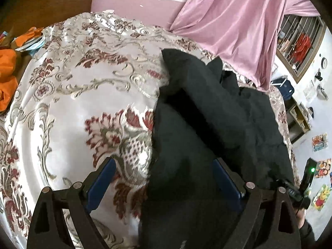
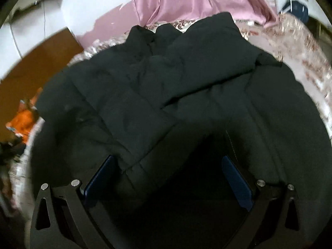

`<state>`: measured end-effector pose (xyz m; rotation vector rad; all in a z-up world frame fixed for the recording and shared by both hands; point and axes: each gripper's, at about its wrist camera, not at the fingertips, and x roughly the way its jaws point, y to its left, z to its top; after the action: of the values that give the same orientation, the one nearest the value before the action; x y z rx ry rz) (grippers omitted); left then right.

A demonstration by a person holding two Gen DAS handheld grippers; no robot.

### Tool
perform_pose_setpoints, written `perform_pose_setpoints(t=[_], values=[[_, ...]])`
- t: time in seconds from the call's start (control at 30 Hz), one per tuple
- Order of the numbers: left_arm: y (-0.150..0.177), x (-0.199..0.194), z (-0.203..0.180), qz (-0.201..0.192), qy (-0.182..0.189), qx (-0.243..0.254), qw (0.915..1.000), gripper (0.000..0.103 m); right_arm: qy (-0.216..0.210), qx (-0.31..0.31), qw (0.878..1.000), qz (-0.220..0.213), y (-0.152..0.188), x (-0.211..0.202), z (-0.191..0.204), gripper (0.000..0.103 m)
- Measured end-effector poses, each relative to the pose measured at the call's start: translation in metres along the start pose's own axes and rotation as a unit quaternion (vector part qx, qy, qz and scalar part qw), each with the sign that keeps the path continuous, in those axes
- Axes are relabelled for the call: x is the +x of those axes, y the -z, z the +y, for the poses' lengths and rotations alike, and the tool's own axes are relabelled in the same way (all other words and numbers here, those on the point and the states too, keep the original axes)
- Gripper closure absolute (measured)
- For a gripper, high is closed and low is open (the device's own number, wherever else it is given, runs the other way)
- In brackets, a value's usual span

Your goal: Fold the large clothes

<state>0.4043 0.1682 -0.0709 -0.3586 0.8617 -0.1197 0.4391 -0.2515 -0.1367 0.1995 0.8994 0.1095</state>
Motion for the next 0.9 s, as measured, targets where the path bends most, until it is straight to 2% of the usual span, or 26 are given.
perform_pose_setpoints(t=[0.03,0.07,0.13,0.23,0.33,0.4,0.5,0.6,0.67,0.73,0.8,0.87,0.9], values=[[-0.004,-0.001,-0.001,-0.006,0.001,0.000,1.0000,0.009,0.007,0.000,1.000,-0.003,-0.002,0.001,0.003,0.026],[-0.009,-0.002,-0.003,-0.013,0.000,0.002,0.9999,0.009,0.005,0.001,1.000,-0.004,-0.003,0.002,0.003,0.044],[-0.017,-0.004,-0.010,-0.025,-0.008,0.011,0.9996,0.009,0.007,0.018,1.000,-0.006,-0.008,0.002,0.001,0.058],[-0.029,-0.004,-0.020,-0.036,-0.014,0.029,0.9988,0.009,-0.002,0.016,1.000,-0.013,-0.011,-0.002,0.000,0.100],[-0.036,-0.003,-0.032,-0.044,-0.014,0.046,0.9979,0.009,-0.011,-0.020,0.997,-0.068,-0.023,-0.033,0.006,0.100],[-0.038,-0.001,-0.038,-0.047,-0.014,0.053,0.9974,0.009,0.016,-0.051,0.992,-0.116,-0.033,-0.055,0.007,0.100],[-0.041,0.005,-0.045,-0.046,-0.013,0.059,0.9971,0.009,0.056,-0.066,0.978,-0.190,-0.059,-0.089,0.001,0.100],[-0.043,0.015,-0.049,-0.039,-0.025,0.064,0.9968,0.009,0.113,-0.071,0.967,-0.215,-0.078,-0.097,-0.009,0.099],[-0.045,0.022,-0.050,-0.036,-0.033,0.068,0.9965,0.009,0.128,-0.054,0.972,-0.188,-0.086,-0.085,-0.023,0.097],[-0.049,0.027,-0.052,-0.038,-0.039,0.072,0.9959,0.009,0.135,-0.042,0.977,-0.158,-0.088,-0.072,-0.031,0.083],[-0.057,0.032,-0.058,-0.043,-0.040,0.081,0.9950,0.009,0.154,-0.025,0.978,-0.140,-0.087,-0.061,-0.036,0.050],[-0.070,0.039,-0.071,-0.056,-0.029,0.096,0.9934,0.009,0.126,-0.020,0.979,-0.160,-0.089,-0.065,-0.040,0.039],[-0.077,0.044,-0.079,-0.062,-0.022,0.105,0.9923,0.009,0.107,-0.023,0.978,-0.177,-0.091,-0.067,-0.036,0.038]])
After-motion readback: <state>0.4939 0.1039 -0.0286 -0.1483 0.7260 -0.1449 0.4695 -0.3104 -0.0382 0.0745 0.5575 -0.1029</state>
